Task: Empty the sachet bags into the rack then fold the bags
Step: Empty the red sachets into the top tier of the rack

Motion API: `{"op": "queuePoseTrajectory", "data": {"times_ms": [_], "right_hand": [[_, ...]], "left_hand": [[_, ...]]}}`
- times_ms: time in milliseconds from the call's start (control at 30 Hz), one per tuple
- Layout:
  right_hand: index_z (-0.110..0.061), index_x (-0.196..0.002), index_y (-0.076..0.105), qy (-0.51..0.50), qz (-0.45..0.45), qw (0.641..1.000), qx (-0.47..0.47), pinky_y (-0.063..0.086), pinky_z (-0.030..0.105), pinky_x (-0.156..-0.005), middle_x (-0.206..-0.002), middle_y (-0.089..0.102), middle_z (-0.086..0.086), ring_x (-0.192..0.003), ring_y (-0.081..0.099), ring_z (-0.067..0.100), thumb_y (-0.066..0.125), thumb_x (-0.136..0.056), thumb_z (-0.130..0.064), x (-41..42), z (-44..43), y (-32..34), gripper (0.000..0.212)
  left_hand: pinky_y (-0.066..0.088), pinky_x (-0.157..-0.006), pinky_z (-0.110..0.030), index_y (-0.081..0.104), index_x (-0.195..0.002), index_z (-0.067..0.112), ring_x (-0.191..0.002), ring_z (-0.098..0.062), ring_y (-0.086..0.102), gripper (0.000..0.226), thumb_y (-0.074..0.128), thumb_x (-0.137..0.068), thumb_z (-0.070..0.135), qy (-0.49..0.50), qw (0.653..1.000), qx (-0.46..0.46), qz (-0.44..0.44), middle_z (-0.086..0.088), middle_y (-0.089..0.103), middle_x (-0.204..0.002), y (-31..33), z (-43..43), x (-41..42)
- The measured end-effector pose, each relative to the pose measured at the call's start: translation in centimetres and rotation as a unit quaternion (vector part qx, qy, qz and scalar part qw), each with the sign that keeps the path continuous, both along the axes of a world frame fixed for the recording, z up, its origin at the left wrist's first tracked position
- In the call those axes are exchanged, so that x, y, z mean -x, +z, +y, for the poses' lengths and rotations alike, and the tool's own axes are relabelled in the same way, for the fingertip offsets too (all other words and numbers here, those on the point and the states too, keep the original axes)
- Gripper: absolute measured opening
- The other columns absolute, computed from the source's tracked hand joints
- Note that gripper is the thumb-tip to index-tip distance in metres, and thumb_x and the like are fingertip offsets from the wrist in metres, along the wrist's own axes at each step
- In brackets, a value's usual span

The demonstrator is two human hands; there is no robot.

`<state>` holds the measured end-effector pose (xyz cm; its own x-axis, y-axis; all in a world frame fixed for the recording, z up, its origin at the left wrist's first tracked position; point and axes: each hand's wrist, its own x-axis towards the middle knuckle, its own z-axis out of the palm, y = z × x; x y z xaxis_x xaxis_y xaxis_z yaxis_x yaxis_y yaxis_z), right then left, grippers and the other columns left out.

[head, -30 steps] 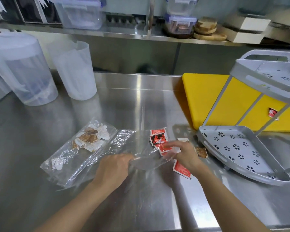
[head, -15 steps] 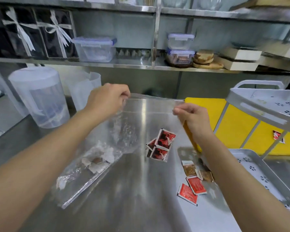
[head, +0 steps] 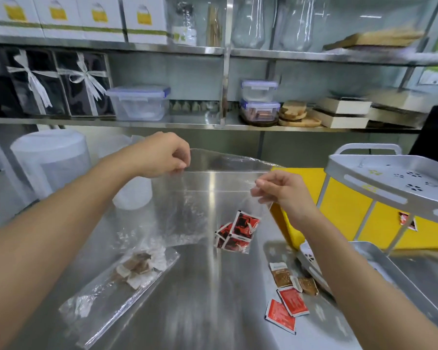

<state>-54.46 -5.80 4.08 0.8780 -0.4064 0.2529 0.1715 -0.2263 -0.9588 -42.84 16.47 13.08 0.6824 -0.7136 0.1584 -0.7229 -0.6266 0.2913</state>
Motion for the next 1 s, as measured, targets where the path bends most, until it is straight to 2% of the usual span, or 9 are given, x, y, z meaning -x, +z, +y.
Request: {"op": "queuePoseTrajectory", "data": {"times_ms": [133, 233, 367, 433, 567, 733, 833, 900, 1000], "right_hand": [[-0.011, -0.073, 0.062, -0.035, -0.032, 0.999, 0.011, 0.052, 0.023, -0.056, -0.054, 0.069, -0.006, -0.053, 0.065, 0.005, 0.059, -0.086, -0.003, -0.1, -1.2, 3.8, 0.015], [-0.012, -0.072, 0.061, -0.062, -0.061, 0.996, 0.024, 0.051, 0.017, -0.050, -0.050, 0.068, -0.008, -0.050, 0.064, 0.003, 0.059, -0.086, -0.004, 0.1, -2.2, 7.6, 0.017], [-0.015, -0.069, 0.061, -0.115, -0.103, 0.987, 0.043, 0.052, 0.022, -0.052, -0.052, 0.067, -0.005, -0.051, 0.064, 0.006, 0.061, -0.086, -0.005, 1.4, -4.3, 12.7, 0.020], [-0.014, -0.068, 0.061, -0.147, -0.124, 0.979, 0.061, 0.050, 0.020, -0.047, -0.050, 0.066, -0.005, -0.048, 0.063, 0.005, 0.060, -0.085, -0.004, 2.6, -5.5, 15.2, 0.021], [-0.014, -0.067, 0.057, -0.212, -0.136, 0.963, 0.094, 0.050, 0.020, -0.045, -0.051, 0.064, -0.003, -0.043, 0.061, 0.002, 0.060, -0.086, -0.004, 5.6, -8.4, 19.9, 0.022], [-0.016, -0.067, 0.056, -0.283, -0.150, 0.937, 0.137, 0.044, 0.018, -0.046, -0.042, 0.062, -0.009, -0.045, 0.061, 0.004, 0.061, -0.085, -0.007, 10.5, -13.6, 23.3, 0.020], [-0.016, -0.067, 0.058, -0.318, -0.144, 0.926, 0.147, 0.046, 0.020, -0.050, -0.058, 0.064, -0.001, -0.056, 0.061, 0.012, 0.060, -0.086, -0.007, 13.3, -16.6, 22.0, 0.020], [-0.013, -0.065, 0.058, -0.325, -0.120, 0.927, 0.140, 0.046, 0.020, -0.051, -0.064, 0.061, 0.006, -0.057, 0.058, 0.014, 0.059, -0.086, -0.004, 14.9, -18.1, 19.8, 0.023], [-0.009, -0.065, 0.060, -0.295, -0.080, 0.945, 0.118, 0.046, 0.026, -0.054, -0.057, 0.063, 0.006, -0.054, 0.054, 0.017, 0.060, -0.085, -0.002, 16.6, -20.0, 16.9, 0.022]], "left_hand": [[0.052, -0.071, -0.030, 0.066, -0.083, 0.014, -0.071, -0.015, 0.067, 0.009, 0.059, -0.086, 0.009, -0.011, 0.998, 0.057, -0.025, 0.001, 0.069, -0.075, 3.2, -1.7, -0.3], [0.046, -0.064, -0.023, 0.068, -0.084, 0.010, -0.068, -0.018, 0.063, 0.006, 0.062, -0.084, 0.008, -0.017, 0.992, 0.103, -0.077, -0.005, 0.068, -0.075, 6.2, -3.5, -1.0], [0.047, -0.077, -0.030, 0.069, -0.089, 0.005, -0.074, -0.020, 0.060, 0.009, 0.061, -0.084, 0.005, -0.048, 0.977, 0.184, -0.098, -0.009, 0.067, -0.080, 10.2, -6.6, -0.9], [0.049, -0.081, -0.033, 0.068, -0.091, 0.004, -0.075, -0.022, 0.061, 0.011, 0.060, -0.084, 0.003, -0.068, 0.964, 0.228, -0.116, -0.010, 0.066, -0.081, 12.0, -8.5, -0.4], [0.051, -0.085, -0.047, 0.070, -0.087, 0.014, -0.084, -0.030, 0.065, 0.013, 0.059, -0.082, 0.009, -0.089, 0.937, 0.301, -0.152, -0.004, 0.065, -0.078, 14.5, -13.1, 1.3], [0.051, -0.083, -0.046, 0.066, -0.080, 0.023, -0.086, -0.026, 0.065, 0.016, 0.054, -0.082, 0.012, -0.117, 0.911, 0.368, -0.144, 0.003, 0.066, -0.080, 15.4, -20.0, 4.9], [0.049, -0.085, -0.043, 0.067, -0.091, 0.021, -0.096, -0.027, 0.062, 0.018, 0.052, -0.086, 0.014, -0.117, 0.909, 0.362, -0.170, 0.000, 0.071, -0.095, 14.3, -24.0, 7.4], [0.048, -0.085, -0.041, 0.067, -0.094, 0.021, -0.099, -0.031, 0.060, 0.018, 0.053, -0.086, 0.013, -0.121, 0.923, 0.320, -0.178, -0.005, 0.070, -0.103, 12.8, -26.3, 8.3], [0.047, -0.089, -0.037, 0.061, -0.102, 0.019, -0.106, -0.027, 0.058, 0.022, 0.063, -0.081, 0.016, -0.148, 0.971, 0.154, -0.105, -0.008, 0.064, -0.118, 11.4, -28.5, 9.2]]}}
